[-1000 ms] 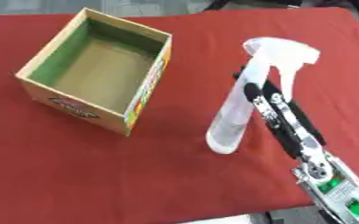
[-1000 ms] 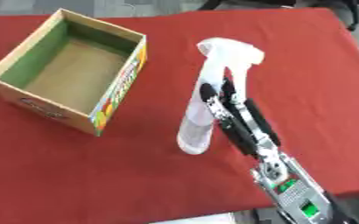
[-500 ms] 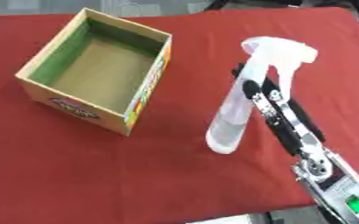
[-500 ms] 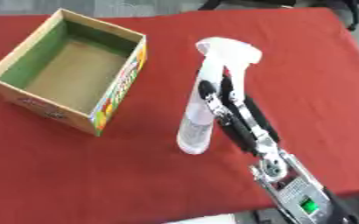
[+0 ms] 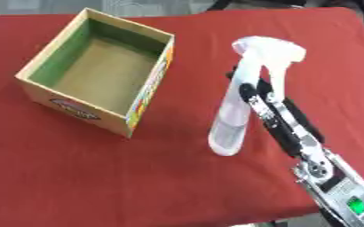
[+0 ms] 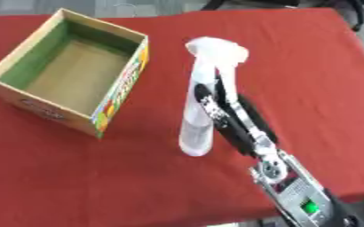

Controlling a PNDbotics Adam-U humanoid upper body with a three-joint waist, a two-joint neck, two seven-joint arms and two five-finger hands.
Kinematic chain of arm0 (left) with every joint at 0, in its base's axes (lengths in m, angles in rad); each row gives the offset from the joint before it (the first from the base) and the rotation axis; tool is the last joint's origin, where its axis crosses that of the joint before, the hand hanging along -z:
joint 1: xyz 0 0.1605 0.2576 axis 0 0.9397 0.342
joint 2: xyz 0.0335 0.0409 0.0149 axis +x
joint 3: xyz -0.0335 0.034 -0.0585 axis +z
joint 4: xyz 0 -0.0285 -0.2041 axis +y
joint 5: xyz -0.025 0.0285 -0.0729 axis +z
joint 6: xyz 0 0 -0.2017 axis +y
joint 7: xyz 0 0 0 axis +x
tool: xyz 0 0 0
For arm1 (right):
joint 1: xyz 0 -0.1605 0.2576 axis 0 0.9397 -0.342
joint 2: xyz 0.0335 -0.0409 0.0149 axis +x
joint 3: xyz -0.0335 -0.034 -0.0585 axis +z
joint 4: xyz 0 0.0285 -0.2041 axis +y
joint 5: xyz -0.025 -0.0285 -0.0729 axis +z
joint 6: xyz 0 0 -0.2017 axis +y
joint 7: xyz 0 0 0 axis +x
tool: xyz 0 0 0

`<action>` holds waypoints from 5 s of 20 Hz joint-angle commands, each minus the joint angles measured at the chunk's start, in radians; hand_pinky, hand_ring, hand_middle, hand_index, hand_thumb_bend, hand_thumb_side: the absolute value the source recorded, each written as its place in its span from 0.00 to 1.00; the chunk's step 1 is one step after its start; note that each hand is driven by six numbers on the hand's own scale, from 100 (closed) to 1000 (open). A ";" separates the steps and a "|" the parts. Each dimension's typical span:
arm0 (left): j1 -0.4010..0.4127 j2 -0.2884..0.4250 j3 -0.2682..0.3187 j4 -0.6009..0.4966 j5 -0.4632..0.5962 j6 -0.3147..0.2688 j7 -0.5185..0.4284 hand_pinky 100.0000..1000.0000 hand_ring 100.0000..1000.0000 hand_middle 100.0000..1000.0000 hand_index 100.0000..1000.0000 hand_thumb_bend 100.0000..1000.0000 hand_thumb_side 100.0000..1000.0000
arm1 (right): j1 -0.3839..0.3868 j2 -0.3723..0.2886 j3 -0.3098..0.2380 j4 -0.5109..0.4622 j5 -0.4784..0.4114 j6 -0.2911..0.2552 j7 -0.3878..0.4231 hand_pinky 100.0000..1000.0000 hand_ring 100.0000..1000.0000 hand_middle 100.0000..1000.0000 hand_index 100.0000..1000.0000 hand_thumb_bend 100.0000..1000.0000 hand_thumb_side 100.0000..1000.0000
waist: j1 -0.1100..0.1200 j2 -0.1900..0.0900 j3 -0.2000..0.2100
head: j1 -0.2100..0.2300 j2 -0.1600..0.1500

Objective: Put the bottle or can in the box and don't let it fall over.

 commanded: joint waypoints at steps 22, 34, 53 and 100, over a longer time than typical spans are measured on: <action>-0.013 0.013 0.004 -0.020 0.005 -0.001 -0.003 0.43 1.00 1.00 0.68 0.23 0.93 | 0.005 0.002 -0.002 -0.011 0.036 0.063 -0.047 0.84 0.94 0.84 0.98 0.00 0.75 | 0.002 -0.019 -0.001 | 0.000 -0.009; -0.014 0.010 0.003 -0.020 0.004 0.002 -0.004 0.43 1.00 1.00 0.68 0.23 0.93 | -0.004 0.001 0.002 -0.011 -0.014 0.079 -0.014 0.83 0.92 0.82 0.98 0.00 0.70 | 0.004 -0.013 0.006 | -0.004 -0.014; -0.019 0.007 0.004 -0.020 0.004 0.001 -0.002 0.43 1.00 1.00 0.68 0.23 0.93 | -0.006 0.006 0.005 -0.011 -0.049 0.129 -0.024 0.83 0.89 0.76 0.93 0.00 0.58 | 0.009 -0.006 0.006 | -0.004 -0.021; -0.029 0.002 0.003 -0.020 0.008 0.000 -0.003 0.43 1.00 1.00 0.66 0.23 0.93 | 0.032 0.015 0.035 -0.011 -0.076 0.266 0.024 0.96 1.00 0.75 0.88 0.00 0.35 | 0.011 0.000 0.016 | -0.013 -0.037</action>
